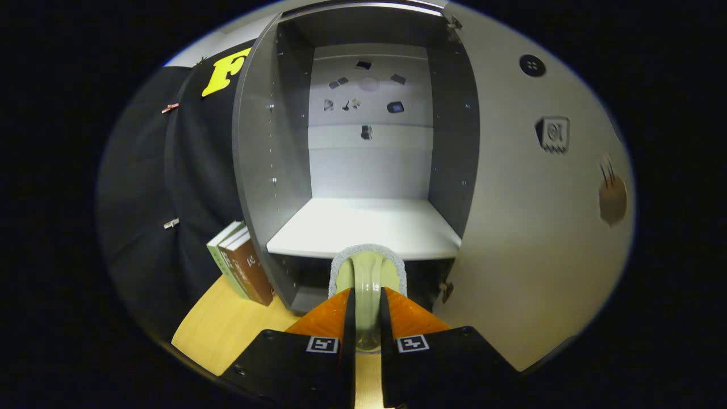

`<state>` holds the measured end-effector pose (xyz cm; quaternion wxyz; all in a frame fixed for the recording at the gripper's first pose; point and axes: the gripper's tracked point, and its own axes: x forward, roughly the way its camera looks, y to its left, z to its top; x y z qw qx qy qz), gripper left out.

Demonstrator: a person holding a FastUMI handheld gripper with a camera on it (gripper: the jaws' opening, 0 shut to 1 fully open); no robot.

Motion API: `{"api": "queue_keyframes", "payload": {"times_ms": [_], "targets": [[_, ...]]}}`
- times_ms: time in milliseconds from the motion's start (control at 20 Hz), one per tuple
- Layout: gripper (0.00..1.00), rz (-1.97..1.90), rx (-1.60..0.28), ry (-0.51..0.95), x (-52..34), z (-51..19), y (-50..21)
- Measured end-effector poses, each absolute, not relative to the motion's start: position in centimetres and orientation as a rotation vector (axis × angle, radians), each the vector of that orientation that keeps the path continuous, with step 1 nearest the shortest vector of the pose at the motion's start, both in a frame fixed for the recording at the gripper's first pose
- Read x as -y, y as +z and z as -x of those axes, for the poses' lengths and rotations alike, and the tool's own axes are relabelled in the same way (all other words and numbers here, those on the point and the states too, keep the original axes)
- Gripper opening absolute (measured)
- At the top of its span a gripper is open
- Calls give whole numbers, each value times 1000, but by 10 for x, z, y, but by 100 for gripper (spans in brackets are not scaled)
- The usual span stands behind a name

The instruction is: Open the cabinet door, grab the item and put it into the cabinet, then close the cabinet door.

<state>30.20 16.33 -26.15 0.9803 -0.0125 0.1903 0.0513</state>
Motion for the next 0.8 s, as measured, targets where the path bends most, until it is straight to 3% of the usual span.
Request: {"api": "queue_keyframes", "payload": {"times_ms": [350, 800], "targets": [[22, 22, -287, 99, -168, -383, -211], [22, -17, -330, 94, -182, -482, -226]]}}
